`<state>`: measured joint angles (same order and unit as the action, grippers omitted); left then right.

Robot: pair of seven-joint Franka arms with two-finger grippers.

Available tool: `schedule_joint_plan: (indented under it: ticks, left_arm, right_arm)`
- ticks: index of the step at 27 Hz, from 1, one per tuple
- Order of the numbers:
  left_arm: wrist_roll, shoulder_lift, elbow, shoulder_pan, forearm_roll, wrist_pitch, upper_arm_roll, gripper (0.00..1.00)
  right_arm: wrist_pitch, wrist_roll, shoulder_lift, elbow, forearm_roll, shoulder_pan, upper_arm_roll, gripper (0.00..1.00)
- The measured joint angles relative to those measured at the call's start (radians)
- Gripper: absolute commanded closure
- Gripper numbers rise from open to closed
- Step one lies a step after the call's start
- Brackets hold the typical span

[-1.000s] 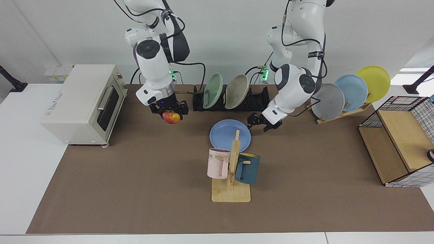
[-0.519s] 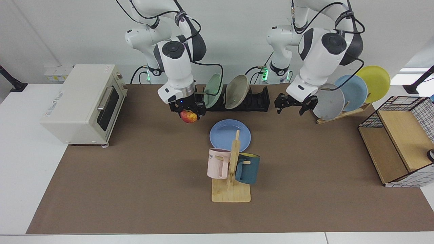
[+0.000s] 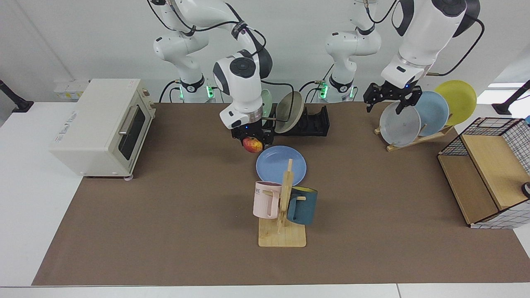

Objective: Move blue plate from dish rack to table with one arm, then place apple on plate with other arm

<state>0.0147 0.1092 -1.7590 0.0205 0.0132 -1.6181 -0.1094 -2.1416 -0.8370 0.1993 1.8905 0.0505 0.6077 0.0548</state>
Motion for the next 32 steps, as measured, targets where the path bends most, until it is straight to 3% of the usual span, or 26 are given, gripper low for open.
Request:
schedule_joint_plan:
  ticks: [5,17,32]
  left_arm:
    - [0.009,-0.001,0.029,0.0,-0.004,0.008,0.0,0.01]
    - [0.019,-0.071,0.143,0.001,-0.005,0.077,-0.006,0.0]
    - [0.033,-0.074,0.146,0.001,-0.006,0.096,-0.012,0.0]
  right_arm:
    - [0.0,-0.066,0.067,-0.053,0.0,0.047,0.0,1.0]
    - [-0.104,-0.104,0.17,-0.072,-0.002,0.079,0.003,1.0]
    - [-0.176,-0.153,0.244,-0.08,-0.002,0.11,0.002,0.99]
